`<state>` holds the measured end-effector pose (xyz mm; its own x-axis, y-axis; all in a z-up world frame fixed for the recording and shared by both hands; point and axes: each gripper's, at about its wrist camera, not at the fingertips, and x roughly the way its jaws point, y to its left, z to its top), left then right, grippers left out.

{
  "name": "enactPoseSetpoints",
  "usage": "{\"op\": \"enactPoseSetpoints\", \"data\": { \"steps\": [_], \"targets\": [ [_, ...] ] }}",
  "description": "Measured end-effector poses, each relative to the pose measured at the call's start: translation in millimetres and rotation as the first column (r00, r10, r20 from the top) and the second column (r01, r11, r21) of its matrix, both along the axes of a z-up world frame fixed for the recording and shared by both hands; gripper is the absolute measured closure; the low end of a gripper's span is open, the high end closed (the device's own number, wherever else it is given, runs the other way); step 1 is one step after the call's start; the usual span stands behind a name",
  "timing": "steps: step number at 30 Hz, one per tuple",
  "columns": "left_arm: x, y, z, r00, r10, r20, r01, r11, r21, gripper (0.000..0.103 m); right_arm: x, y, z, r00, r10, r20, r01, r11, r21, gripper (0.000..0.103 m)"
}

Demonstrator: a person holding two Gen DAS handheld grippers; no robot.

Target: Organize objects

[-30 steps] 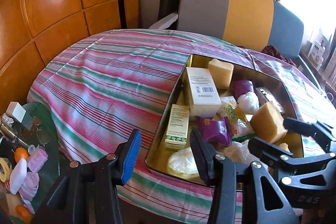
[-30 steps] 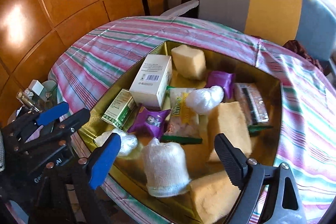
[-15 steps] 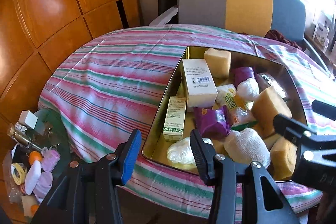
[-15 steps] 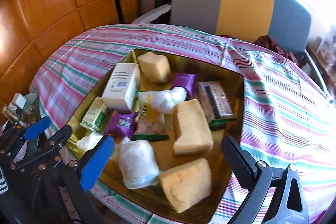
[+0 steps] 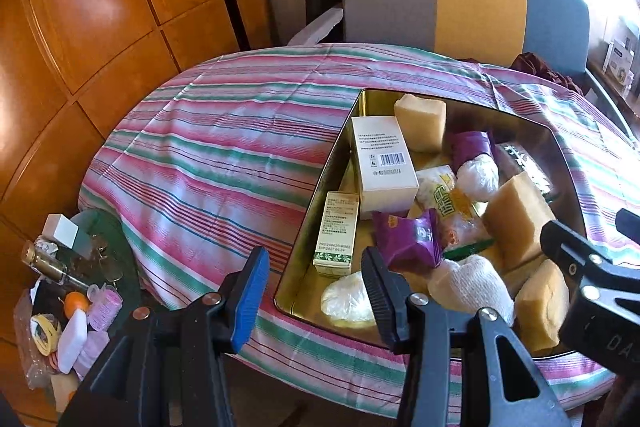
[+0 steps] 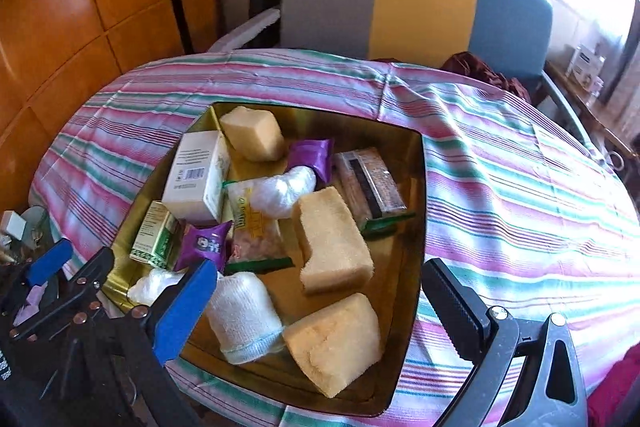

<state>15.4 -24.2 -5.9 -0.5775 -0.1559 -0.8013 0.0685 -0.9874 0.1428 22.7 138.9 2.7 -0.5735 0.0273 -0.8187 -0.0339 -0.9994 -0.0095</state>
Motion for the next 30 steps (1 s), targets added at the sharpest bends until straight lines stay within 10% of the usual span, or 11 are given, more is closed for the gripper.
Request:
{"op": "enactPoseSetpoints", "data": {
  "steps": [30],
  "targets": [
    [-3.9,13.1,2.8,0.997,-0.064,0.029,0.063,0.996,0.061,0.055,-5.1,7.4,-1.9,0.995,-0.099,0.027,0.098,0.994,0.037,0.0]
  ]
}}
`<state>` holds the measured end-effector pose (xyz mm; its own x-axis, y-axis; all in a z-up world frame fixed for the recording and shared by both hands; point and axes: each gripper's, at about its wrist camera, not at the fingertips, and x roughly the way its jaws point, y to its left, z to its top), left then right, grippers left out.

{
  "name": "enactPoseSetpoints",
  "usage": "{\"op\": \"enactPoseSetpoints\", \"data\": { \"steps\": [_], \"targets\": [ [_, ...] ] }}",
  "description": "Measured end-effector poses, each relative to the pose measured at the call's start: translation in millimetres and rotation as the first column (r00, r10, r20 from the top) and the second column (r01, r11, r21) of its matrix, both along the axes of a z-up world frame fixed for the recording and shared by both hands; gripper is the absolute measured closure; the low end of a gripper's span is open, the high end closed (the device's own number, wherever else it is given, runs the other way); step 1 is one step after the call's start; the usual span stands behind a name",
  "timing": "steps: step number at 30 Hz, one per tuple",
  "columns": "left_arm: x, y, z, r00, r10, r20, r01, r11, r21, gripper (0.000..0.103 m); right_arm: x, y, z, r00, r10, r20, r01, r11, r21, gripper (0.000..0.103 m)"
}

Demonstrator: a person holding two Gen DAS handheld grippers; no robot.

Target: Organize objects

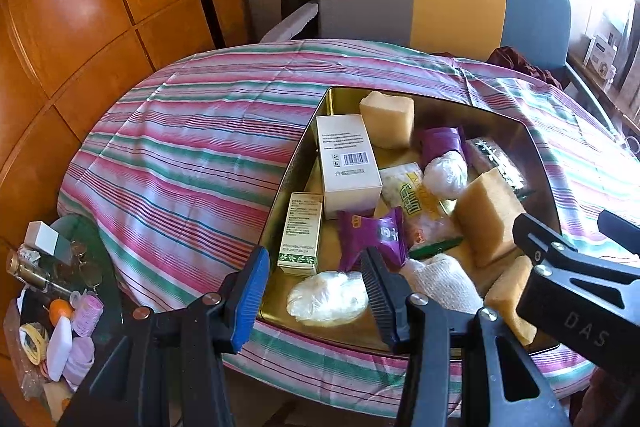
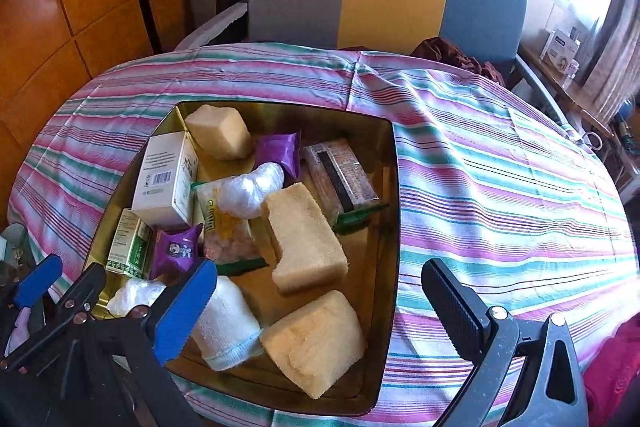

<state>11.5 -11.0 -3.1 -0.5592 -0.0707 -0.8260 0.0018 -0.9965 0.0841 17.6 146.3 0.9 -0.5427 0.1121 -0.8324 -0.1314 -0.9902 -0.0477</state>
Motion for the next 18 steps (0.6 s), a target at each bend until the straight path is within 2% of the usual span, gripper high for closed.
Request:
{"op": "enactPoseSetpoints", "data": {
  "steps": [18],
  "targets": [
    [1.7,10.6,-1.4,0.999,-0.049,0.015,0.049,0.999,0.004,0.055,-0.7,3.0,0.8,1.0,-0.006,-0.01,0.006,1.0,0.014,0.0]
  ]
}}
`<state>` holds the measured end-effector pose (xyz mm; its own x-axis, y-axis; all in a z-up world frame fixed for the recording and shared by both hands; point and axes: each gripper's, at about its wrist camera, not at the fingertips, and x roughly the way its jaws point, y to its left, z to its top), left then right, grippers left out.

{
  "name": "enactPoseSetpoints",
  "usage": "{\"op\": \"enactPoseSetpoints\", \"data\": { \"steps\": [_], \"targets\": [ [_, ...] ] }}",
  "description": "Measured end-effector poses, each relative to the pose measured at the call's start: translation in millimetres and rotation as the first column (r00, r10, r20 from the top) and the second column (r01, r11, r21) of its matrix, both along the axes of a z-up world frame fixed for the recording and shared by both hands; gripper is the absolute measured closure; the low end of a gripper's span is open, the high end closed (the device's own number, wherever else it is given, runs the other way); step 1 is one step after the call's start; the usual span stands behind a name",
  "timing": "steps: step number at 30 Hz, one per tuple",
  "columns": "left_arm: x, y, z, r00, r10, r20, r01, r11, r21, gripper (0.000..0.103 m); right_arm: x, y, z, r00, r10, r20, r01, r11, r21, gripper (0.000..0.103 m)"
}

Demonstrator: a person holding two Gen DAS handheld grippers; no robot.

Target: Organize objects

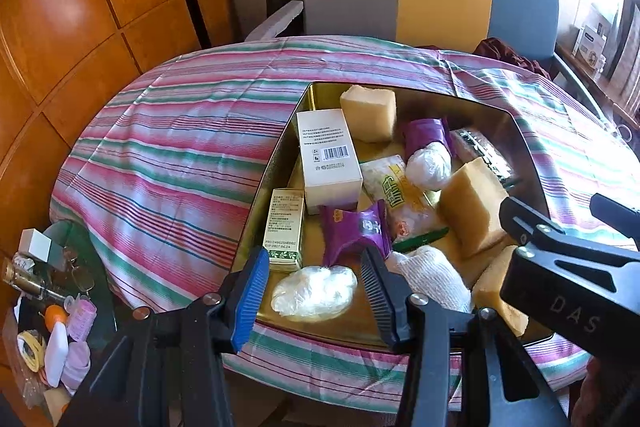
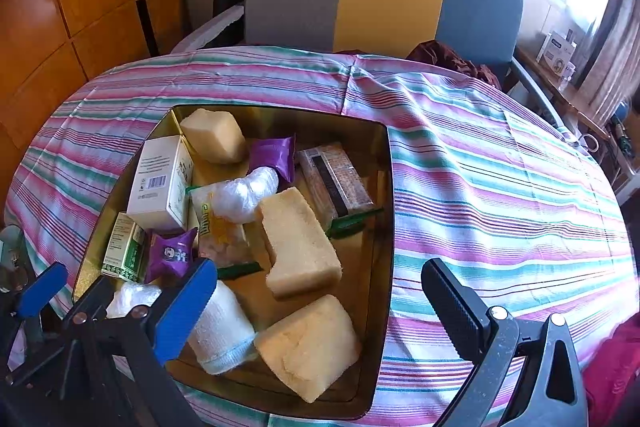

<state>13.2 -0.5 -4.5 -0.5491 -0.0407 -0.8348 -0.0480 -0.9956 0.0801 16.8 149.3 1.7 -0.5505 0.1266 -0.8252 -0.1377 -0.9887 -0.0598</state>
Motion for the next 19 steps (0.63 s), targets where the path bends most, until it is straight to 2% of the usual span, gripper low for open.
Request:
{"op": "enactPoseSetpoints", "data": {
  "steps": [7,19],
  "targets": [
    [0.5,0.6,-0.5,1.0,-0.008,0.017,0.007,0.999,0.032,0.055,-0.3,0.3,1.4,1.0,-0.003,-0.006,0.003,1.0,0.003,0.0],
    [0.2,-3.8,-0.9,1.0,0.015,0.013,-0.016,0.999,0.038,0.055,0.2,0.6,-0.8,1.0,-0.005,0.002,0.005,1.0,0.001,0.0]
  ]
}}
